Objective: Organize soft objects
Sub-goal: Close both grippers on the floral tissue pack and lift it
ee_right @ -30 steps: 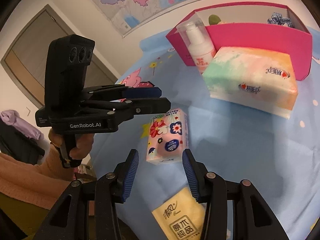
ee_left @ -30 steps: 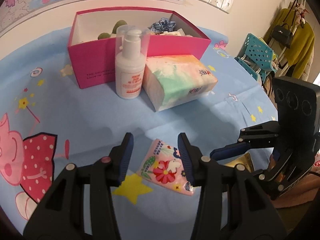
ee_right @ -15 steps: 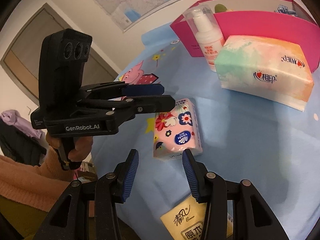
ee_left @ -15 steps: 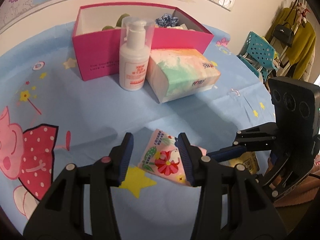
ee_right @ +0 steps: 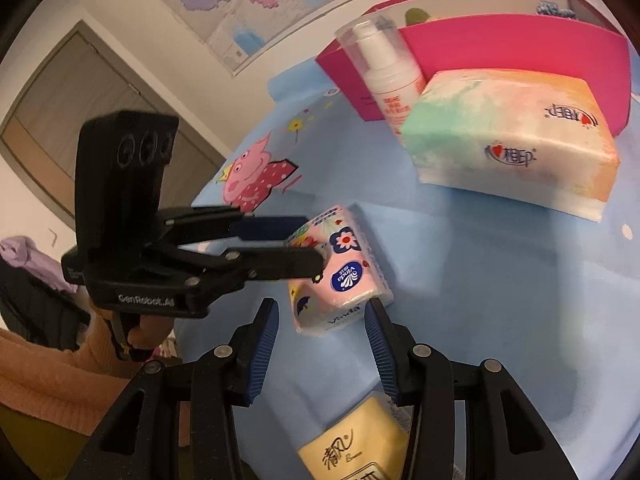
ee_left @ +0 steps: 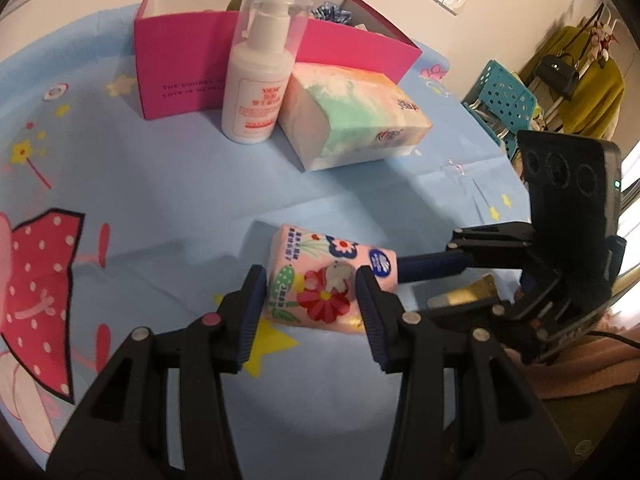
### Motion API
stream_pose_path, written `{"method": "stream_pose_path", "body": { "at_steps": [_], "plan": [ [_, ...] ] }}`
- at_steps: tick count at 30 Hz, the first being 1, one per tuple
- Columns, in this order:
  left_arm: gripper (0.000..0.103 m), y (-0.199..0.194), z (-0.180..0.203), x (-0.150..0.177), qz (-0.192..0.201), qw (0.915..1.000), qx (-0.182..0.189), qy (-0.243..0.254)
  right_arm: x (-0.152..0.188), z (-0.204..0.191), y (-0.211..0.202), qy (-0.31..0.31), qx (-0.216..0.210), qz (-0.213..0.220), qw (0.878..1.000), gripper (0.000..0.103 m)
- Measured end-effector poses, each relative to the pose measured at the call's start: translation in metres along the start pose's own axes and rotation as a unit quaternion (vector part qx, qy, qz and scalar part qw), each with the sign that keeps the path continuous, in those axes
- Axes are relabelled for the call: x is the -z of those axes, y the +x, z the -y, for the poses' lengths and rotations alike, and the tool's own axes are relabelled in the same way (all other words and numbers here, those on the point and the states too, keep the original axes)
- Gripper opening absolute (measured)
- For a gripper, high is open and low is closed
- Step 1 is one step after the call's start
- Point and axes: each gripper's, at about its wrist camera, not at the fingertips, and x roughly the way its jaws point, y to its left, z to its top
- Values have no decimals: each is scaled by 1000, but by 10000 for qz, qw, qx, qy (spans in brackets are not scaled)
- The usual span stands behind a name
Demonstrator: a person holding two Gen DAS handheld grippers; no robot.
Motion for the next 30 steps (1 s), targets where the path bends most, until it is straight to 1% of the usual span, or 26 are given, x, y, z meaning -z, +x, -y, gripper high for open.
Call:
{"method": "stream_pose_path", "body": {
  "at_steps": [2, 7, 11, 15, 20, 23, 30],
  "plan": [
    [48, 2, -1, 1, -51, 9998, 151, -69, 0, 3, -3, 56, 14, 47, 10000, 46],
    [48, 5, 2, 5, -58, 9995, 297, -84, 0, 11, -12, 221, 43, 153, 9996, 46],
    [48, 7, 10, 7, -71, 9995, 292, -22, -1, 15, -16, 278, 115, 200, 9993, 46],
    [41, 7, 15, 9, -49, 9996, 269, 28, -1, 19, -18, 331, 236, 218, 9989, 45],
    [34, 5, 13, 9, 23, 9997, 248, -28, 2, 22, -20, 364, 337, 188, 9986, 43],
    [34, 7, 15, 9, 35, 9998, 206, -30, 2, 23, -17, 326, 457, 169, 9983, 36],
    [34, 6, 26, 9, 56, 9999, 38, 125, 2, 20, -17, 261, 577, 192, 9978, 34]
  ]
}}
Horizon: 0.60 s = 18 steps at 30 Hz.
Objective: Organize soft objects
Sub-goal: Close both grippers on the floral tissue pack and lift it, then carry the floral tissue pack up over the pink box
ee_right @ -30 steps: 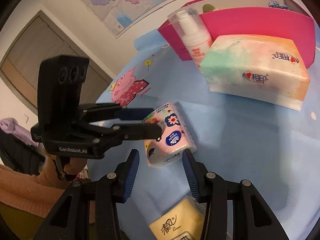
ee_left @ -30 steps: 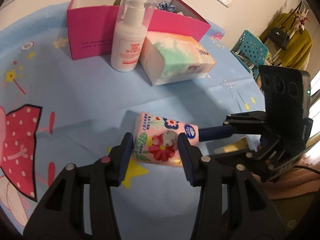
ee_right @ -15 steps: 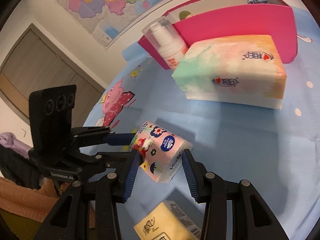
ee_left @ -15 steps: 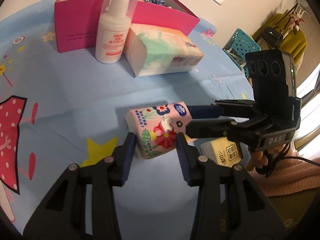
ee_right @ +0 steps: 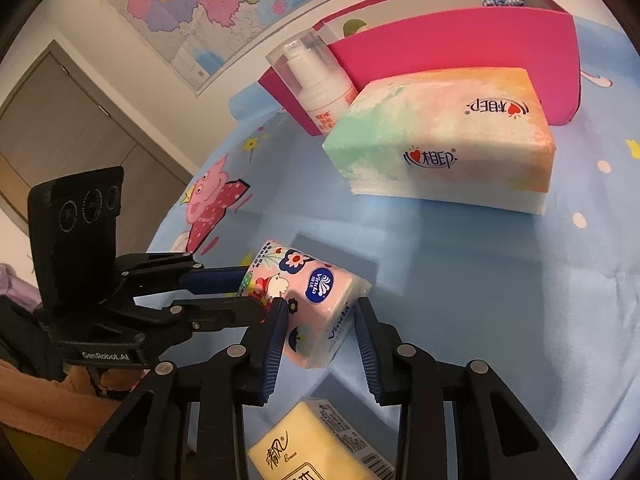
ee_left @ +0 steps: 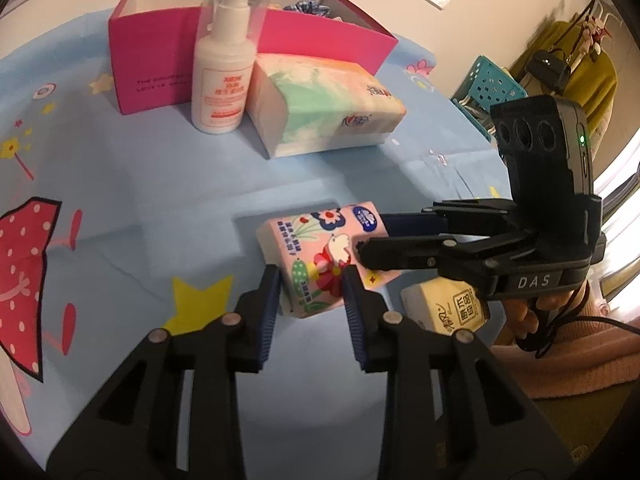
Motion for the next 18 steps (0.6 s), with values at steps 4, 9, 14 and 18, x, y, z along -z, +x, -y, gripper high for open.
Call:
{"method": "stream_pose_path", "body": {
  "at_steps": [4, 9, 14, 18],
  "plan": [
    [34, 1, 8, -2, 10, 10000, -14, 86, 0, -1, -6, -44, 128, 52, 9999, 34],
    [34, 0, 18, -6, 71, 9998, -69, 188, -2, -6, -13, -90, 234, 148, 9996, 34],
    [34, -3, 21, -10, 116, 9996, -82, 226, -3, -8, -21, -132, 291, 240, 9992, 34],
    [34, -6, 25, -13, 181, 9994, -117, 276, -3, -10, -27, -168, 351, 314, 9987, 34]
  ]
}}
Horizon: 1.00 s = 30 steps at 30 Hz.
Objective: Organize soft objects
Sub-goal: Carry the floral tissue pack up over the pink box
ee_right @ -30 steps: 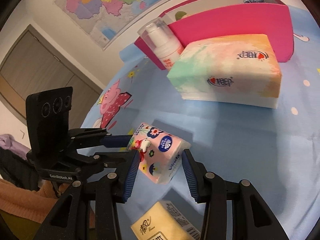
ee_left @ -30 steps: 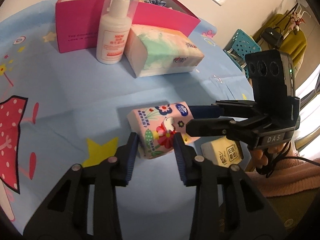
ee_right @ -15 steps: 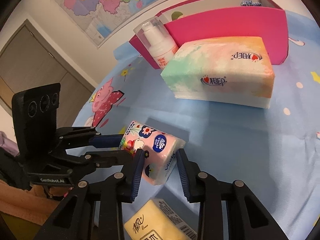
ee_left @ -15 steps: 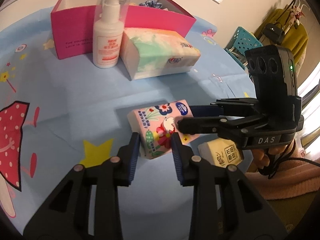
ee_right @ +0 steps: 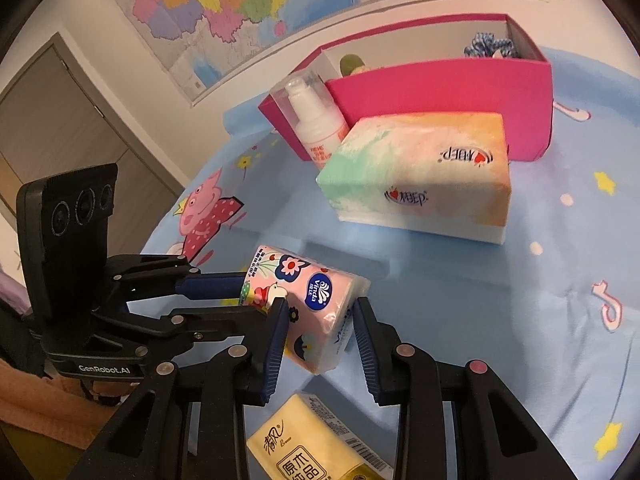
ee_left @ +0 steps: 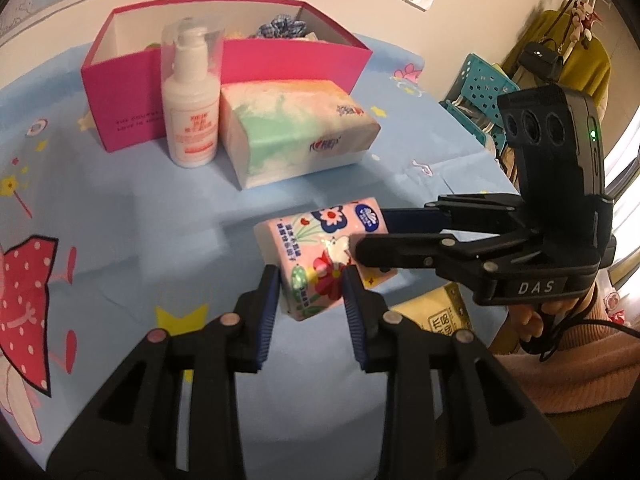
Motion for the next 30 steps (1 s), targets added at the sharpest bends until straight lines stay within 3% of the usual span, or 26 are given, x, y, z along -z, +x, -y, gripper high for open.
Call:
{"method": "stream_pose_path", "body": {
  "at_steps": [30],
  "plan": [
    [34, -15, 18, -35, 439, 9988, -24, 218, -22, 2, -36, -177, 152, 538, 9983, 34]
  ]
}}
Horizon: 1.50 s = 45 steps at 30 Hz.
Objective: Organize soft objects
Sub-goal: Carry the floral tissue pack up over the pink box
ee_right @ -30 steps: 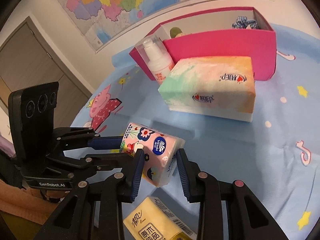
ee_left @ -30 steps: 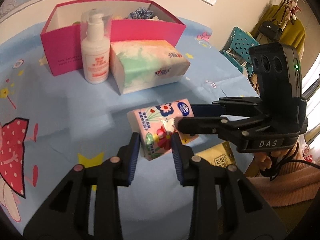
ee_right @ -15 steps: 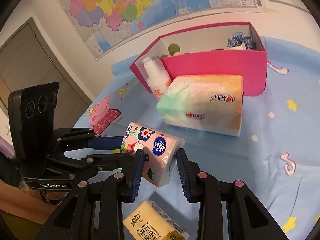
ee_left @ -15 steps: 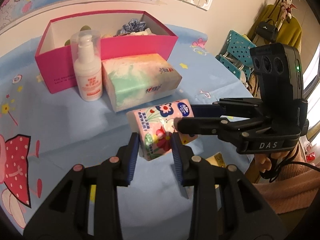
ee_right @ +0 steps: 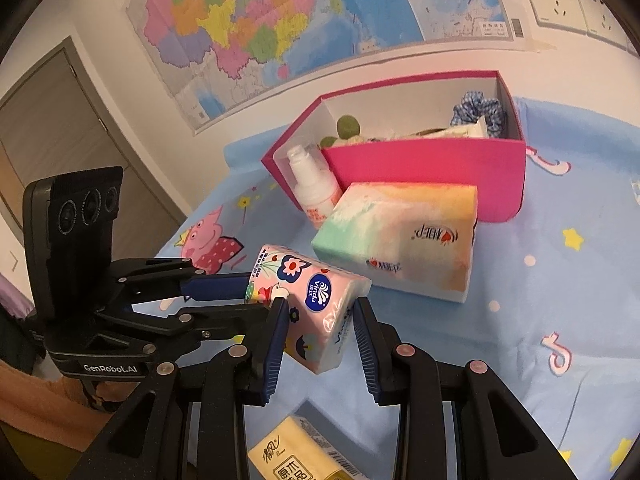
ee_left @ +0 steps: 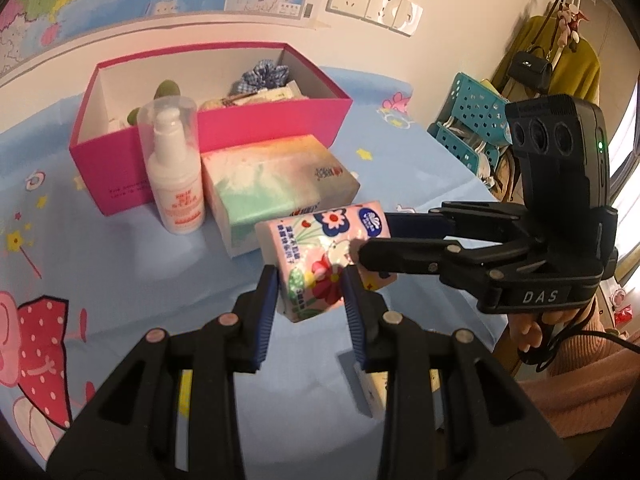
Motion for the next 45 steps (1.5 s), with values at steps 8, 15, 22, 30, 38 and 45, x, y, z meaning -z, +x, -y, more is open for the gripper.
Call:
{"method": "stream_pose_path", "body": {
  "at_steps": [8, 15, 22, 30, 38, 45],
  "plan": [
    [34, -1, 0, -19, 133, 9999, -42, 56, -16, 3, -7, -79, 41, 174, 9998, 34],
    [34, 1, -3, -42, 236, 9997, -46, 74, -34, 7, -13, -184, 108, 364, 9991, 34],
    [34, 5, -6, -68, 352, 9993, -72, 105, -54, 13, -15, -282, 184, 544, 9980, 34],
    [34, 10, -16, -101, 507, 9984, -226, 86, -86, 21, -10, -364, 238, 691, 9967, 34],
    [34, 17, -31, -129, 609, 9977, -309, -9, -116, 31, 0, -395, 285, 772, 9958, 34],
    [34, 29, -44, -150, 605, 9973, -406, -83, -137, 41, 14, -405, 362, 801, 9953, 34]
  ]
}}
